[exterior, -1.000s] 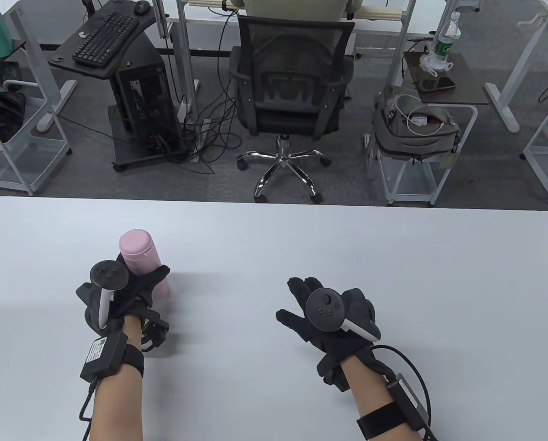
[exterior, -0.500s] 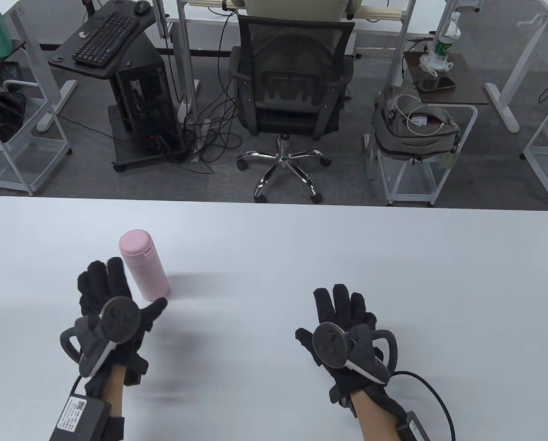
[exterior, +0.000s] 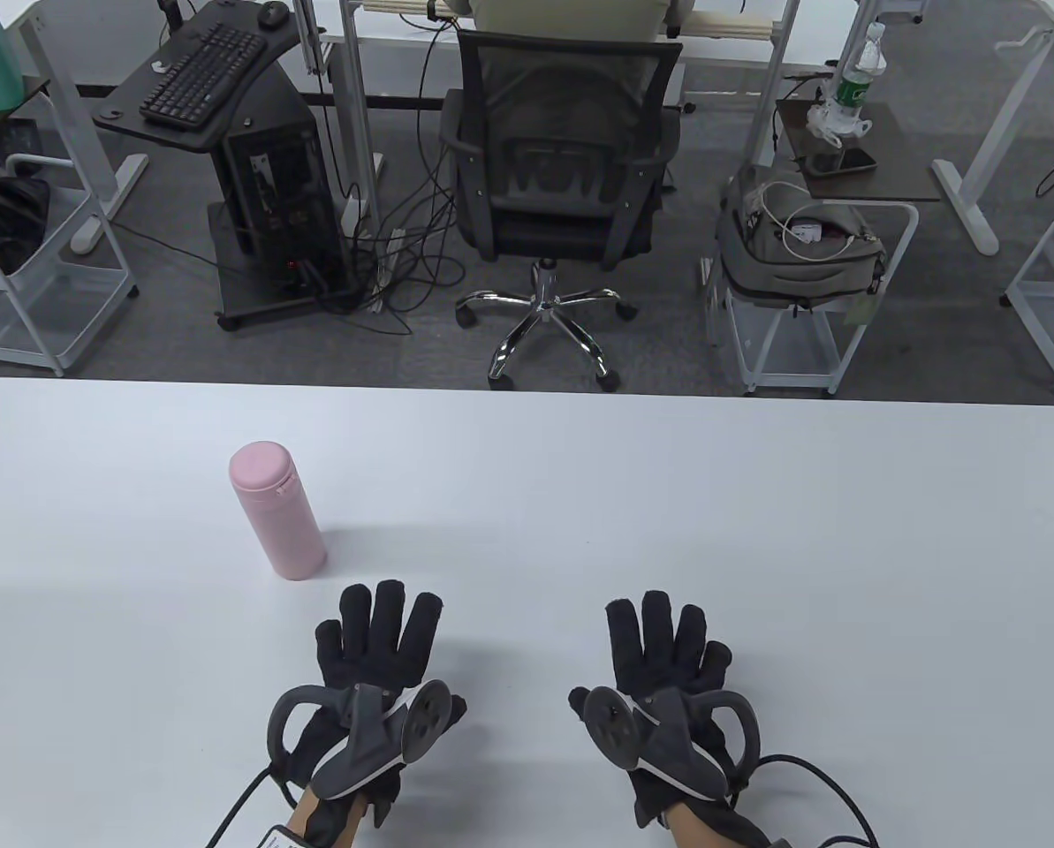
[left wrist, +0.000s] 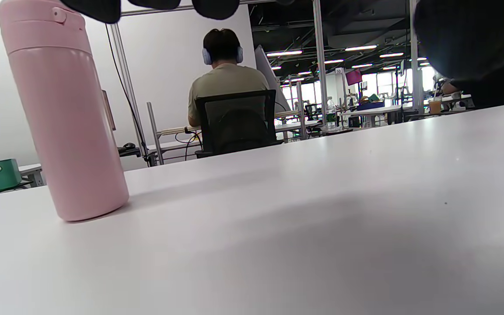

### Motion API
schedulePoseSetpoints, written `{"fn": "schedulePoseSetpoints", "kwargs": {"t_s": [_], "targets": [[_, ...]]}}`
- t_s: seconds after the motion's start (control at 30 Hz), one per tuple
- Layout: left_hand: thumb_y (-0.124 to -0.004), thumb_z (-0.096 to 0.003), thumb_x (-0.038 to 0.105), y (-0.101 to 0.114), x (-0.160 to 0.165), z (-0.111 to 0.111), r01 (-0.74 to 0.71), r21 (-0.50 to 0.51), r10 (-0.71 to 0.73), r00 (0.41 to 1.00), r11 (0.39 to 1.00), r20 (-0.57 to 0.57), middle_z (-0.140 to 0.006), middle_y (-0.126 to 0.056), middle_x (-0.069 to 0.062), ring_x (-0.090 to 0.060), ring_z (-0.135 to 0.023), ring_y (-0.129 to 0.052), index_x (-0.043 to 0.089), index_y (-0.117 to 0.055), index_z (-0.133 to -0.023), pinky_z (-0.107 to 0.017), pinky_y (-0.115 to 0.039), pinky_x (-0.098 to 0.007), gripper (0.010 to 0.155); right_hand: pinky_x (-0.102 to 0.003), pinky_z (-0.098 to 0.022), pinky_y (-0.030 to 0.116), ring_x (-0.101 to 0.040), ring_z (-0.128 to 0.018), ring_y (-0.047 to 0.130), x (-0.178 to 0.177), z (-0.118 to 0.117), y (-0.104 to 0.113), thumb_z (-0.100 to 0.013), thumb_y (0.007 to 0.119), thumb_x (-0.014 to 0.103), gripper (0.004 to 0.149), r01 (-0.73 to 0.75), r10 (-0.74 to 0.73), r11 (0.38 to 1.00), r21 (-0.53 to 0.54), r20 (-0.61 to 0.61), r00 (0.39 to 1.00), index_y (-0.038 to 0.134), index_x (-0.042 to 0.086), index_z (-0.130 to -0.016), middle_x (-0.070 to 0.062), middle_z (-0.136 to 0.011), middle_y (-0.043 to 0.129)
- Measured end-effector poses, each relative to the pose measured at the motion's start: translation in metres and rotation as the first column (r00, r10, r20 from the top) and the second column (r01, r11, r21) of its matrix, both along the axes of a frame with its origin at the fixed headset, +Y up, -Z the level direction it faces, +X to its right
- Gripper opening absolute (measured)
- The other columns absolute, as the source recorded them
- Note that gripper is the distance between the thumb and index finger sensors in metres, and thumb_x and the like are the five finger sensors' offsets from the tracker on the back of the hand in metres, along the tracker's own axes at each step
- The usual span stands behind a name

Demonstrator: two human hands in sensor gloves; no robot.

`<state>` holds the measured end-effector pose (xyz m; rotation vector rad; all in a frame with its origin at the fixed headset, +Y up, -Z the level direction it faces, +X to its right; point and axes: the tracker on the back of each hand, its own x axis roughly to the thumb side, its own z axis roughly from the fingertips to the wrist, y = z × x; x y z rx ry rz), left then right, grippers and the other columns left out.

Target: Close thermos by twisting cap

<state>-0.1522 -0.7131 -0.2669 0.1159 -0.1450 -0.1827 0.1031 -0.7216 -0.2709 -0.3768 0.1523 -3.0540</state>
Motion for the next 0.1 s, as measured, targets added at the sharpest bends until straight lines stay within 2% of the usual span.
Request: {"fn": "schedulePoseSetpoints", "kwargs": {"t_s": [0.1], "targets": [[-0.077, -0.0403, 0.08, -0.0017, -0.0029, -0.0017, 0.007, 0.018, -0.007, 1.0, 1.0, -0.003, -0.128, -0.028, -0.02, -0.054, -0.111, -0.033, 0.025, -0.018, -0.121, -0.076, -0.046, -0.07, 0.113, -0.088, -0.056, 0.046, -0.08, -0.094, 0.037, -0.0006, -0.0004, -0.0001, -0.059, 0.066, 0.062, 0.101, 0.004, -0.004, 1.0, -0.018, -0.007, 1.0, 0.022, -0.006, -0.119, -0.046, -0.117, 0.026]]}}
